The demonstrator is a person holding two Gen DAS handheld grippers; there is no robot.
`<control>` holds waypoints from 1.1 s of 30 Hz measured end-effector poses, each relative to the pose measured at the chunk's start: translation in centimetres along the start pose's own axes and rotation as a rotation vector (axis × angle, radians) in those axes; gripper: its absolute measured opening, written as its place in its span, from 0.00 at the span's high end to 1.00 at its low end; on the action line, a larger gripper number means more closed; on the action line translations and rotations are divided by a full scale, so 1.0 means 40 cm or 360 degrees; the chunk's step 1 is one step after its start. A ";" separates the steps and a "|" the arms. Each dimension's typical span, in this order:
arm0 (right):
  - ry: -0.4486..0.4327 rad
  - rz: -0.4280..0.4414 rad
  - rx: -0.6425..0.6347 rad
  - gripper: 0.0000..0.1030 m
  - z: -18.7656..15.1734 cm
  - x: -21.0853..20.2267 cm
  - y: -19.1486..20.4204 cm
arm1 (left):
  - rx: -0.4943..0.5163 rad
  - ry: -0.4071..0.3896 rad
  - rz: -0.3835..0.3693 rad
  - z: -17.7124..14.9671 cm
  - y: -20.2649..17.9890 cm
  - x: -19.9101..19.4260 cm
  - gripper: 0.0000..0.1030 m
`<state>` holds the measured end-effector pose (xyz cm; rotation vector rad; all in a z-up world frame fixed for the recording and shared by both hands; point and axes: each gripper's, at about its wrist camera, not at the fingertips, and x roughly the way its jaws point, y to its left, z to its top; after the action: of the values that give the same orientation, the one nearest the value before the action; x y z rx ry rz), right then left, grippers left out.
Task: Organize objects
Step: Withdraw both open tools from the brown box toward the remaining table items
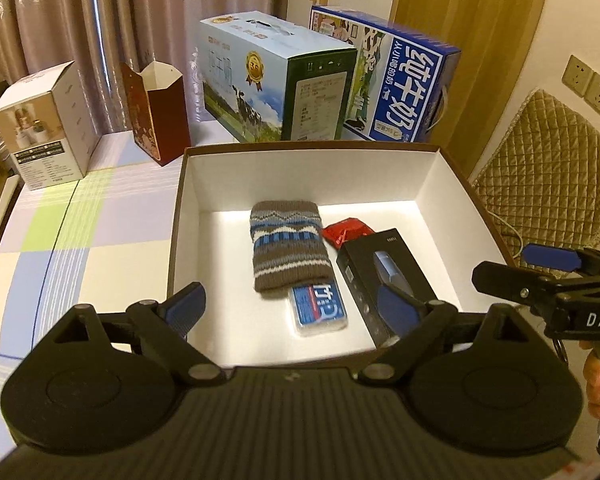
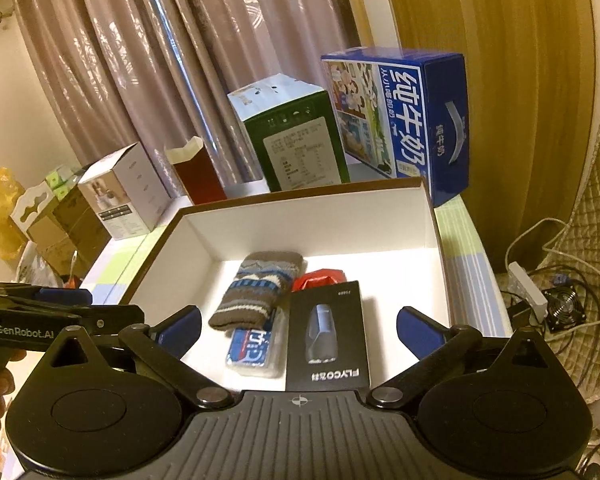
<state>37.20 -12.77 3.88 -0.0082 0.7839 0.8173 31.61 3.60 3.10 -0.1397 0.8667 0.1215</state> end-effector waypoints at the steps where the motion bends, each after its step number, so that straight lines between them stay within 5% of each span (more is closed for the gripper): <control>1: -0.0001 0.0002 0.0002 0.02 -0.005 -0.007 0.003 | -0.0004 -0.0001 0.0001 -0.006 -0.001 -0.008 0.12; 33: 0.0033 0.0017 -0.0086 0.02 -0.176 -0.192 0.066 | -0.0111 0.0007 0.0049 -0.237 -0.029 -0.193 0.11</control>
<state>27.81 -17.97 4.34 -0.0611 0.7819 0.8497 19.75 0.46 3.03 -0.1919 0.8694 0.1807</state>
